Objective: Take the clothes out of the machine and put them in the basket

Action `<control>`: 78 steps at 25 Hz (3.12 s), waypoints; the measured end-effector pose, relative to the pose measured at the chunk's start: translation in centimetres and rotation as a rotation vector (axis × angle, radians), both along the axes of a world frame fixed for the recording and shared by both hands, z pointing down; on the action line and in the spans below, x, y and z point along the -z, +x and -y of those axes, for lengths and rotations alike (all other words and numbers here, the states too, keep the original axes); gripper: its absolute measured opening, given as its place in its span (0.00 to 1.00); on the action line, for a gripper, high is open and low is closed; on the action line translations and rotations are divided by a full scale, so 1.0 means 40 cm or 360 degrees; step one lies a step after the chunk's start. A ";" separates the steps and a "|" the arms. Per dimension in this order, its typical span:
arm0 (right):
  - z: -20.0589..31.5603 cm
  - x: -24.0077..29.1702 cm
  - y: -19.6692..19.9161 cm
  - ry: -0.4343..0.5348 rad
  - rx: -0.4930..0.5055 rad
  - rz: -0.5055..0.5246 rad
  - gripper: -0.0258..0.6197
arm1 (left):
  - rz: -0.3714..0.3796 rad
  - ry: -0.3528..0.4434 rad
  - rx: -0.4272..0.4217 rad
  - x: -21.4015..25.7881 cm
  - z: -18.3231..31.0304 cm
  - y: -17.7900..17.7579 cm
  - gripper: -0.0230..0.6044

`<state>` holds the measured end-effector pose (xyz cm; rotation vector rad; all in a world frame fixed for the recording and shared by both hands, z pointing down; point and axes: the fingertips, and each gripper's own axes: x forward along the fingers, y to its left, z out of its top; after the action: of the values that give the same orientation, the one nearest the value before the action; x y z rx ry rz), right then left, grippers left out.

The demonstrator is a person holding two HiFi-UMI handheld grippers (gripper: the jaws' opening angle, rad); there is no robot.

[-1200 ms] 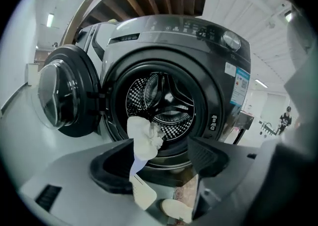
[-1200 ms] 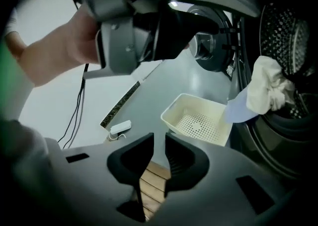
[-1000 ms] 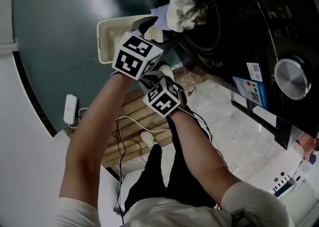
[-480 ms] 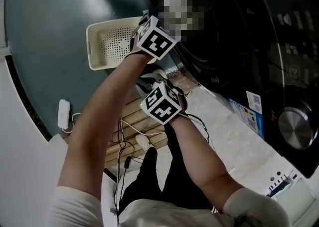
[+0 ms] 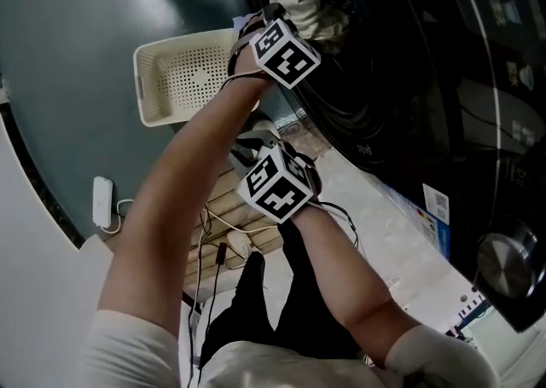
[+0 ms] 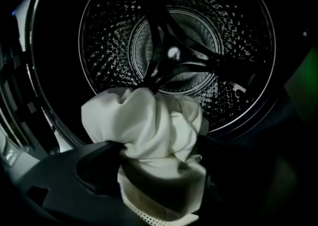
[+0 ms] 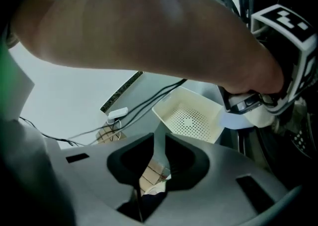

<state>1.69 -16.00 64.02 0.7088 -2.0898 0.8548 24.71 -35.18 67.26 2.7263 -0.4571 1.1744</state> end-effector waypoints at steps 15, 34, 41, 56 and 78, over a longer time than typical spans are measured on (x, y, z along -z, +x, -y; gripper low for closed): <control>0.009 -0.013 0.021 -0.0027 -0.0039 -0.0048 0.13 | -0.0075 -0.0026 0.0178 -0.016 0.005 -0.012 0.32; 0.007 0.028 -0.093 0.0102 -0.0028 -0.0011 0.13 | -0.0543 -0.0150 0.0224 0.326 -0.013 -0.197 0.27; -0.011 0.035 -0.160 0.0135 0.0011 -0.0012 0.13 | -0.0763 -0.0051 0.0297 0.535 -0.018 -0.299 0.27; -0.058 0.048 -0.287 0.0191 0.0089 0.0017 0.13 | -0.0954 0.0178 0.0292 0.935 -0.062 -0.506 0.27; -0.070 0.046 -0.395 0.0198 0.0205 0.0019 0.13 | -0.0789 0.0227 0.0511 0.870 -0.071 -0.805 0.27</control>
<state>-14.09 -13.22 62.17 0.6272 -2.1878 0.6647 -7.50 -32.34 32.44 2.7777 -0.8821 0.3827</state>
